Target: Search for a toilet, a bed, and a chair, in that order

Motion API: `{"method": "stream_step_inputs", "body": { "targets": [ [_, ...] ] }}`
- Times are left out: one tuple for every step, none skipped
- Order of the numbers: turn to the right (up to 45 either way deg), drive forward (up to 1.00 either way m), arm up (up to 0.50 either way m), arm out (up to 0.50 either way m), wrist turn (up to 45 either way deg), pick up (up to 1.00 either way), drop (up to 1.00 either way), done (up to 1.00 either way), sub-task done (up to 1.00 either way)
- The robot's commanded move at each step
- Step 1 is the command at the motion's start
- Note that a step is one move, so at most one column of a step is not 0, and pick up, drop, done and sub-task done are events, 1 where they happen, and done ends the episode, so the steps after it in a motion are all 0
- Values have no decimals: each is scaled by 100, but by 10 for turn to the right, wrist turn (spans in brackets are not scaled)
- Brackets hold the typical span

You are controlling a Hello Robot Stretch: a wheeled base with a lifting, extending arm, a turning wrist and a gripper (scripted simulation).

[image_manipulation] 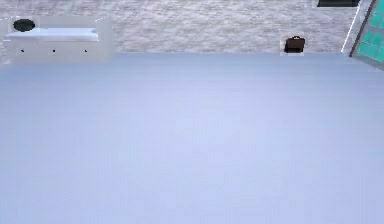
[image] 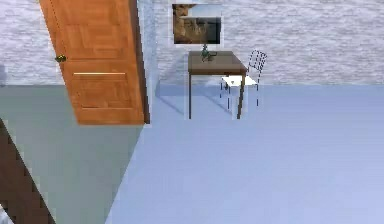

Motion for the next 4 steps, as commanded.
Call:
{"method": "stream_step_inputs", "body": {
  "targets": [
    [0,80,0,0,0,0,0,0,0],
    [-450,0,0,0,0,0,0,0,0],
    [-150,0,0,0,0,0,0,0,0],
    [0,100,0,0,0,0,0,0,0]
  ]
}}
